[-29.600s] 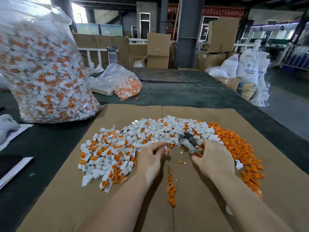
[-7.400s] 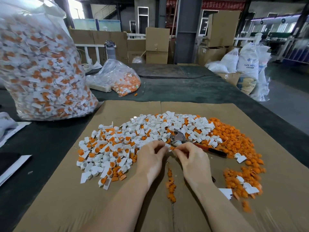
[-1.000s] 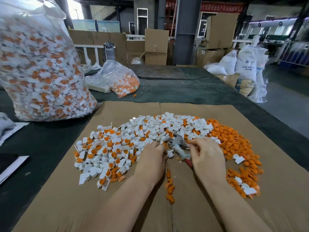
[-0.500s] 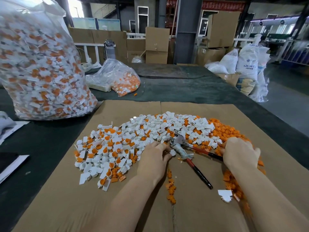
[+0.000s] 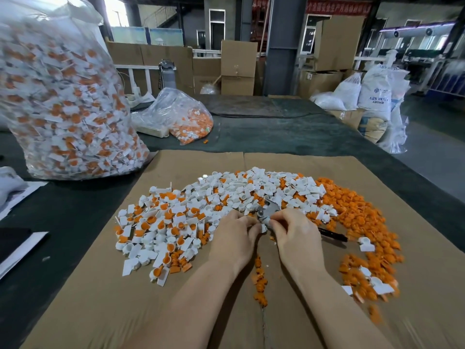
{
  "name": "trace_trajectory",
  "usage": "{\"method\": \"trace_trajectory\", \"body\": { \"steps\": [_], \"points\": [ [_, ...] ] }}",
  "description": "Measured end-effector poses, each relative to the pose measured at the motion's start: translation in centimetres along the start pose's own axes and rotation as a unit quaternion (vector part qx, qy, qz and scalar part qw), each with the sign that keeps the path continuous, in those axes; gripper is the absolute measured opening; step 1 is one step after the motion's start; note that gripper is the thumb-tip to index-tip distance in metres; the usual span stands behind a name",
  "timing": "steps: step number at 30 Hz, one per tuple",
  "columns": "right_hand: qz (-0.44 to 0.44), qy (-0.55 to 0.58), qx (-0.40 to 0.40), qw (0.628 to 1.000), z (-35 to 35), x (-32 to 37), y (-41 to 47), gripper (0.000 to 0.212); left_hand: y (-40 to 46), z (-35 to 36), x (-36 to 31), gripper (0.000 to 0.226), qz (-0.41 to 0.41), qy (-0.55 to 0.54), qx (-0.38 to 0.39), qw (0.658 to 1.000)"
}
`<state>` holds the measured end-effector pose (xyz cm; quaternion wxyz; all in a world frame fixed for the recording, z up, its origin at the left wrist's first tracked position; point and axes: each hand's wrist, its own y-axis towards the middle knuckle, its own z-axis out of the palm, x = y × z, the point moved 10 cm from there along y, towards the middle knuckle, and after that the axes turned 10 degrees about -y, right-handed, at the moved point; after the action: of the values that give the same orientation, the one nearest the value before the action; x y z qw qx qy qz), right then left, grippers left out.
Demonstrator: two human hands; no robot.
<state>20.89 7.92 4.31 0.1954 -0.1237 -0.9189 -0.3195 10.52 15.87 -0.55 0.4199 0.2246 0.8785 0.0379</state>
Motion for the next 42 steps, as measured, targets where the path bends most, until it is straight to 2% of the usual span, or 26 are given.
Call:
{"method": "trace_trajectory", "body": {
  "steps": [2, 7, 10, 14, 23, 29, 38, 42],
  "points": [
    [-0.008, 0.009, -0.023, 1.0, -0.2, 0.2, -0.4, 0.004, 0.1, -0.1, 0.1, 0.031, -0.01, -0.003, -0.008, 1.0],
    [-0.033, 0.001, -0.035, 0.999, -0.3, 0.6, -0.9, 0.022, 0.1, 0.4, 0.4, 0.035, -0.037, 0.012, 0.005, 0.999],
    [-0.04, 0.005, -0.032, 0.999, -0.3, 0.6, -1.0, 0.016, 0.0, 0.5, 0.4, 0.039, -0.03, 0.019, 0.024, 0.999],
    [-0.035, 0.021, -0.025, 0.999, -0.4, 0.4, -1.1, 0.01, -0.3, -0.2, 0.2, 0.026, -0.019, -0.036, 0.014, 0.999],
    [-0.002, 0.064, -0.041, 0.997, -0.8, -0.1, -1.4, 0.012, -0.9, -1.6, 0.0, 0.025, -0.019, -0.107, -0.007, 0.994],
    [0.017, 0.065, -0.022, 0.998, -0.3, -0.3, -1.6, 0.004, -1.3, -1.8, 0.4, 0.007, -0.046, -0.172, -0.011, 0.984],
    [-0.008, 0.012, -0.011, 1.0, 0.0, 0.3, -1.6, 0.008, -1.6, -1.2, 0.1, 0.005, -0.045, -0.198, 0.018, 0.979],
    [-0.007, 0.013, -0.009, 1.0, 0.3, 0.2, -1.6, 0.011, -1.9, -1.3, -0.5, 0.013, -0.022, -0.188, 0.015, 0.982]
  ]
}}
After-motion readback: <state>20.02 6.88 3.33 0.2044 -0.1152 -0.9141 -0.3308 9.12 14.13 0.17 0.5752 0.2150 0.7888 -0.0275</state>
